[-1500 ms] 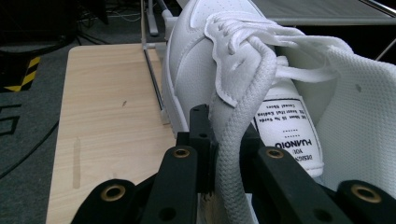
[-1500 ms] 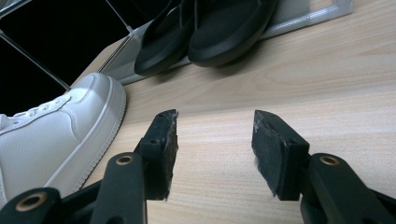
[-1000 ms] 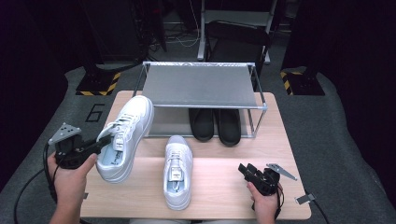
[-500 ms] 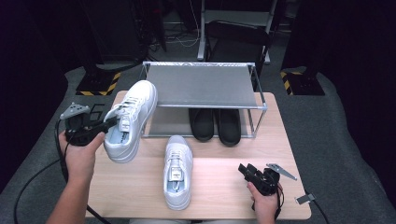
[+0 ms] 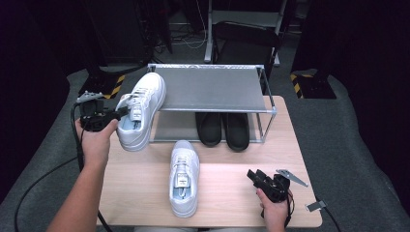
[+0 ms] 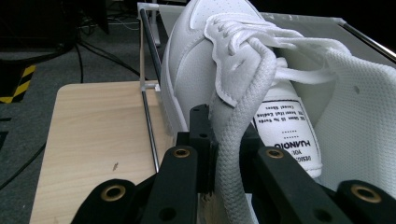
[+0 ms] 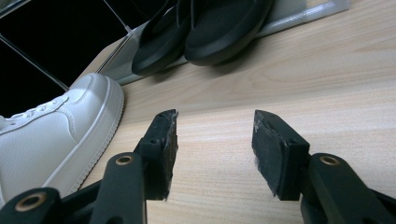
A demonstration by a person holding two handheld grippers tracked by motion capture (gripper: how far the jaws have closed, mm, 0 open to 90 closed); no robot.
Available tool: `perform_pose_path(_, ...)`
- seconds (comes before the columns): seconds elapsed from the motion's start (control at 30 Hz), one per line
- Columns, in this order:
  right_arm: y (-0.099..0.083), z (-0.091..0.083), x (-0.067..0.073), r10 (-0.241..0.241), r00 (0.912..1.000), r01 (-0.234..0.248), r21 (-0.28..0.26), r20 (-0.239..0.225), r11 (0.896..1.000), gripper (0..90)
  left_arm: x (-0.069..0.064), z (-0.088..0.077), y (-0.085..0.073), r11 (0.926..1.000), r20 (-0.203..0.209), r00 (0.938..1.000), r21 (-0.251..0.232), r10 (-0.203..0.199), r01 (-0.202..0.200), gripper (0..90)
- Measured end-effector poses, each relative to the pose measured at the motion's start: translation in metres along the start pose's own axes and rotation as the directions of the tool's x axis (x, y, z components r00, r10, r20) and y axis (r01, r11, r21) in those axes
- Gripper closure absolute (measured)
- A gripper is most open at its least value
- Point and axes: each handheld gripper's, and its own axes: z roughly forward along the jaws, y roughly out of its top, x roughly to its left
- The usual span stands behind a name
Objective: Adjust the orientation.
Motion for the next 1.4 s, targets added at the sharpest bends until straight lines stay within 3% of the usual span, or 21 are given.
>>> perform_pose_path(0.63,-0.001,0.001,-0.002,0.003,1.0000,-0.003,-0.003,-0.002,1.000,50.1,-0.004,0.028,0.029,0.9996,-0.009,0.9996,-0.004,-0.027,0.027,82.3)
perform_pose_path(0.97,-0.001,0.002,-0.003,0.010,0.9999,-0.010,-0.004,-0.001,1.000,50.1,-0.020,0.052,0.048,0.9996,0.004,0.9996,0.004,-0.028,0.028,82.3)
perform_pose_path(1.4,-0.001,0.001,-0.006,0.025,0.9996,-0.025,-0.008,-0.009,1.000,50.1,-0.043,0.087,0.061,0.9997,0.010,0.9996,0.008,-0.025,0.025,82.3)
